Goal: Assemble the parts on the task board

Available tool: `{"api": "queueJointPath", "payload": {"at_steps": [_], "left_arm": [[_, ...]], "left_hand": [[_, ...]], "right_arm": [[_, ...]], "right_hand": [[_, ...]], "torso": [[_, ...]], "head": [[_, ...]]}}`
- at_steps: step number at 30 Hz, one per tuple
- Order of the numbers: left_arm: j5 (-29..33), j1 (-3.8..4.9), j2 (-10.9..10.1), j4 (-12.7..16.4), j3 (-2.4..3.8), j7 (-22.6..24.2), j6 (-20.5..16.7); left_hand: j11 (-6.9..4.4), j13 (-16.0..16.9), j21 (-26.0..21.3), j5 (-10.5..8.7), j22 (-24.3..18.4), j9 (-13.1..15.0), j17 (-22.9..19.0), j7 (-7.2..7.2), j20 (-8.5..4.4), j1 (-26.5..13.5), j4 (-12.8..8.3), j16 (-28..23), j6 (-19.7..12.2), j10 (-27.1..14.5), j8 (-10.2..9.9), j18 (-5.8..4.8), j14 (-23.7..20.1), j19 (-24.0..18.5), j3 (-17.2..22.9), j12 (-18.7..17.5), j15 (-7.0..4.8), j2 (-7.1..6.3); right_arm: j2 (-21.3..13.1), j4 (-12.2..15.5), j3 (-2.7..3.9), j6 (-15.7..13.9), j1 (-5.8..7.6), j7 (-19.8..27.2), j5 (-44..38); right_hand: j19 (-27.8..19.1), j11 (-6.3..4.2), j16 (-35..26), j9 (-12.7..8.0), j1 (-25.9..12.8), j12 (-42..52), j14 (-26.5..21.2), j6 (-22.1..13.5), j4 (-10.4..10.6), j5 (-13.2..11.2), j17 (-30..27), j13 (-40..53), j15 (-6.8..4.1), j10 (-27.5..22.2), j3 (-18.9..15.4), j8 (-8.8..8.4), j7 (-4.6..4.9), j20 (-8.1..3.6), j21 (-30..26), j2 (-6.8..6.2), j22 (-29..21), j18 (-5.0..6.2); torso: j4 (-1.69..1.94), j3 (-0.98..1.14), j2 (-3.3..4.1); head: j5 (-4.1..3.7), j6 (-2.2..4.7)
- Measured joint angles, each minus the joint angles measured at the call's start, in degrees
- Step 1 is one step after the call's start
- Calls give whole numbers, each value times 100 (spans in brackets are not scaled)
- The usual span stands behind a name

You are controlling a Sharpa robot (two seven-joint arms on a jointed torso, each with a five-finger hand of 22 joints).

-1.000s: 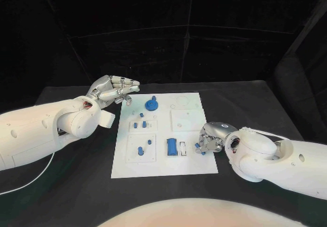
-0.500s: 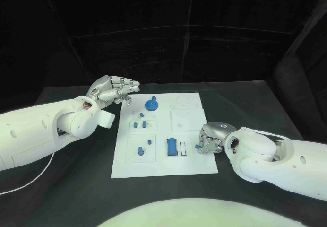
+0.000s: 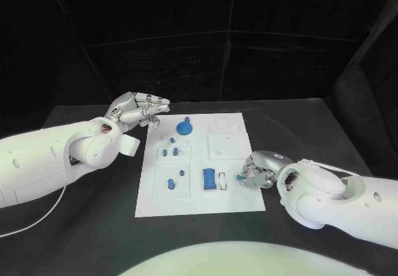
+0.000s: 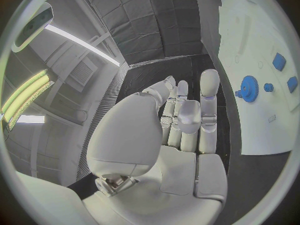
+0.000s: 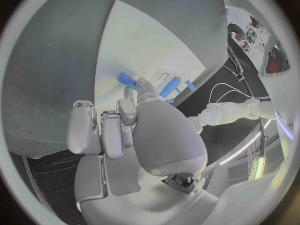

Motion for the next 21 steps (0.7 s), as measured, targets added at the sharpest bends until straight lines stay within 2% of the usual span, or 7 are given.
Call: {"api": "queueJointPath", "payload": {"at_steps": [5,12,14,17,21], "left_arm": [[0,0,-5,6,0,0,0],[0,0,-20,25,0,0,0],[0,0,-25,28,0,0,0],[0,0,-30,33,0,0,0],[0,1,-32,40,0,0,0]], "left_hand": [[0,0,0,0,0,0,0,0,0,0,0,0,0,0,0,0,0,0,0,0,0,0],[0,0,0,0,0,0,0,0,0,0,0,0,0,0,0,1,0,0,0,1,0,0],[0,8,0,0,-6,0,0,0,0,0,0,0,0,0,0,1,0,0,0,27,0,0],[0,10,0,0,-8,0,0,0,0,0,0,0,0,0,0,0,0,0,0,27,0,0],[0,10,0,0,-8,0,0,0,0,0,0,0,0,0,0,1,0,0,0,27,0,0]], "right_arm": [[6,78,3,-332,1,37,99],[134,76,5,-643,3,58,214],[183,47,5,-686,3,58,264],[263,-10,5,-729,3,48,361],[382,-85,5,-737,3,27,499]], "right_hand": [[60,21,48,-41,0,53,0,92,109,-1,0,3,1,22,97,-78,-18,20,63,0,0,0],[80,41,72,-58,-29,95,0,145,301,-3,-1,3,2,42,174,-160,-4,-1,87,29,-1,0],[80,61,91,-61,-29,97,0,184,345,-2,-1,3,3,63,191,-199,20,-1,87,29,-1,0],[101,82,104,-61,-31,106,0,217,426,171,-1,3,3,83,205,-208,52,-22,87,27,-1,1],[101,102,129,-44,-171,163,-8,248,518,255,-1,2,-50,104,210,-211,82,-23,109,-50,-1,0]], "torso": [[1,-2,0],[1,-1,2],[2,-1,3],[1,-1,3],[-1,-1,3]], "head": [[12,-7],[18,-8],[20,-8],[21,-15],[10,-16]]}}
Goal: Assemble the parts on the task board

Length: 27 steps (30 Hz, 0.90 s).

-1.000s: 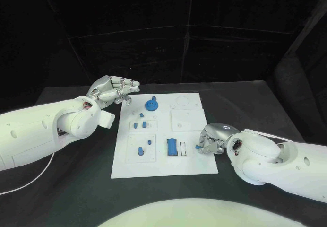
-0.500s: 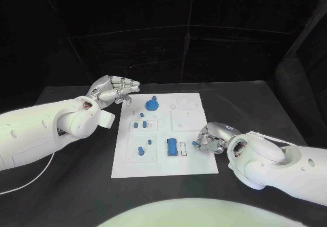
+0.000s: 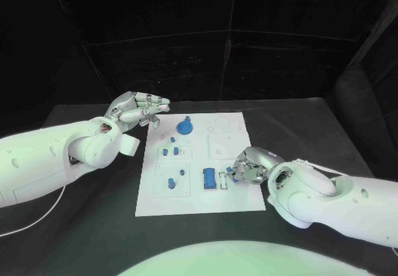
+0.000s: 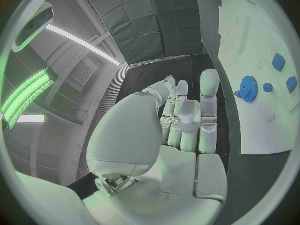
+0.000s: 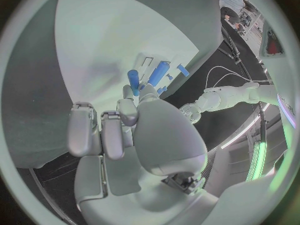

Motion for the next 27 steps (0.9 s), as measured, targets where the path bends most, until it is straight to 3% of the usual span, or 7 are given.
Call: {"api": "queueJointPath", "payload": {"at_steps": [6,27], "left_arm": [[0,0,-2,7,0,0,0],[0,1,-2,8,0,-2,0]], "left_hand": [[0,0,0,0,0,0,0,0,0,0,0,0,0,0,0,0,0,0,0,0,0,0],[0,-1,0,0,1,0,0,0,0,0,0,0,0,0,0,0,0,0,0,0,0,0]], "right_arm": [[175,-87,0,30,0,-50,163],[396,-241,3,346,4,-145,303]], "right_hand": [[20,-83,31,49,-194,13,31,186,64,2,0,-1,-32,82,-1,0,-87,-20,0,-75,0,0],[40,-92,31,93,-233,40,9,370,80,0,-2,-1,-53,91,-19,0,-226,-40,0,-80,-1,0]], "torso": [[-1,1,3],[-5,7,1]], "head": [[6,-4],[6,-32]]}}
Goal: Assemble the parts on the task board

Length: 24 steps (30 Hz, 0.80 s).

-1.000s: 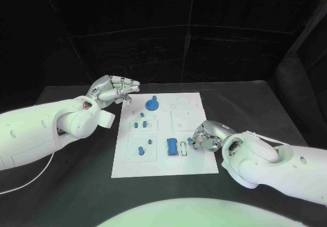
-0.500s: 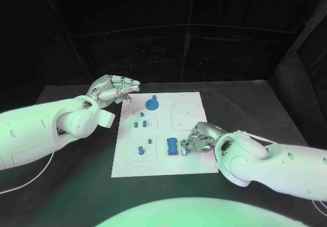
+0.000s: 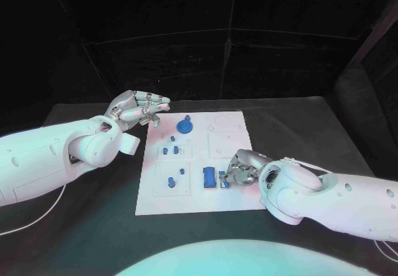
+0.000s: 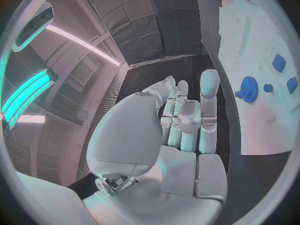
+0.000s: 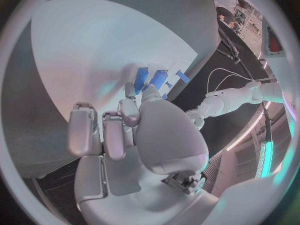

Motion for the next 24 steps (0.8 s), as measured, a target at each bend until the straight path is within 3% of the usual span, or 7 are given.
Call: {"api": "queueJointPath", "payload": {"at_steps": [6,7,11,16,19,24], "left_arm": [[0,0,2,0,0,-1,0],[0,0,2,-1,0,-2,0],[0,0,2,-2,0,-3,0],[0,0,2,-2,0,-4,0],[0,0,1,-2,0,-5,0],[0,0,1,-2,0,-7,0]], "left_hand": [[0,0,0,0,0,0,0,0,0,0,0,0,0,0,0,0,0,0,0,0,0,0],[0,0,0,0,0,0,0,0,0,0,0,0,0,0,0,0,0,0,0,0,0,0],[0,0,0,0,0,0,0,0,0,0,0,0,0,0,0,0,0,0,0,0,0,0],[0,-1,0,0,1,0,0,0,0,0,0,0,0,0,0,0,0,0,0,0,0,0],[0,-1,0,0,1,0,0,0,0,0,0,0,0,0,0,0,0,0,0,0,0,0],[0,-1,0,0,1,0,0,0,0,0,0,0,0,0,0,0,0,0,0,0,0,0]], "right_arm": [[34,-44,4,9,6,-4,-19],[38,-52,4,7,6,-6,-24],[46,-78,0,-25,3,-9,-47],[44,-87,-2,-78,0,-9,-69],[42,-87,-2,-105,-1,-9,-80],[14,-67,-2,-137,-1,-9,-94]], "right_hand": [[0,-22,0,7,-46,1,0,52,0,0,0,0,1,21,0,-32,-49,0,0,-45,0,0],[0,-22,0,8,-142,4,0,59,10,-96,0,0,1,22,-9,-32,-56,0,0,-41,0,0],[0,-101,0,28,-901,94,-4,34,29,-1112,-1,284,-6,124,-337,-82,3,0,0,24,0,1],[0,-122,-12,79,-1244,50,4,35,44,-1781,-1,296,2,165,-573,-115,2,0,0,72,-1,0],[-22,-122,-21,114,-1346,45,4,35,53,-2034,-1,292,2,164,-659,-115,2,21,0,52,-1,0],[-21,-109,-21,123,-1346,45,3,35,48,-2045,-1,291,2,151,-664,-115,2,21,0,52,-1,0]], "torso": [[0,-1,-1],[0,-1,-1],[0,-1,-1],[0,-1,-1],[0,-1,-1],[1,-1,-2]], "head": [[2,-1],[2,2],[4,7],[5,7],[5,11],[5,15]]}}
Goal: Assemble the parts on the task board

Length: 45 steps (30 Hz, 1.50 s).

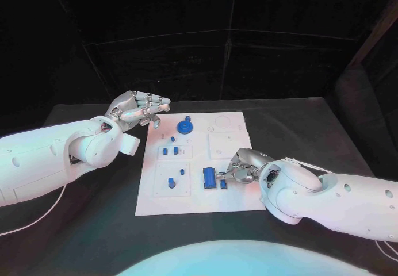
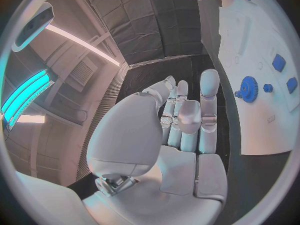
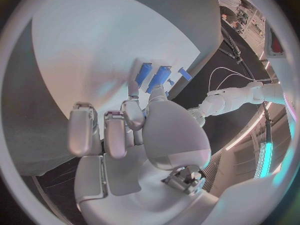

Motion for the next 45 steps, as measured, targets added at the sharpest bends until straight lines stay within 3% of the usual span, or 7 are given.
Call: {"api": "queueJointPath", "payload": {"at_steps": [2,14,24,33,45], "left_arm": [[0,0,0,0,0,0,0],[0,0,-1,-4,0,-2,0],[0,0,18,-13,0,-4,1],[0,0,18,-15,0,-7,0],[0,-1,20,-32,-1,-10,0]], "left_hand": [[0,0,0,0,0,0,0,0,0,0,0,0,0,0,0,0,0,0,0,0,0,0],[0,0,0,0,1,0,0,0,0,0,0,0,0,0,0,0,0,0,0,0,0,0],[0,-1,0,0,1,0,0,0,0,0,0,0,0,0,0,0,0,0,0,0,0,0],[0,-1,0,0,1,0,0,0,0,0,0,0,0,0,0,0,0,0,0,0,0,0],[0,-1,0,0,1,0,0,0,0,0,0,0,0,0,0,0,0,0,0,0,0,0]], "right_arm": [[-29,23,0,-3,0,0,-5],[-249,182,0,103,-1,147,-28],[-125,79,-1,221,-1,254,-32],[-78,-76,-1,307,-2,261,-34],[-86,-72,-2,366,-2,320,-38]], "right_hand": [[0,0,0,25,35,0,0,0,-19,80,0,1,0,0,-19,0,0,0,0,31,0,0],[-21,40,-28,108,864,-114,-1,-40,-356,200,0,-31,3,-41,31,-53,40,20,-52,-62,0,0],[-21,41,-28,118,926,-124,-1,-40,-377,226,0,-32,3,-42,39,-51,40,20,-52,-58,0,0],[-21,51,-50,146,1029,-161,7,-40,-416,331,4,-32,12,-52,30,-51,40,20,-51,-1,0,0],[-20,30,-50,183,1082,-169,7,-40,-417,285,3,-54,14,-75,0,-51,40,20,-72,9,0,0]], "torso": [[0,1,-2],[-4,1,-5],[3,-1,-3],[3,-1,6],[-3,5,3]], "head": [[0,1],[-13,18],[-31,32],[-1,10],[16,-20]]}}
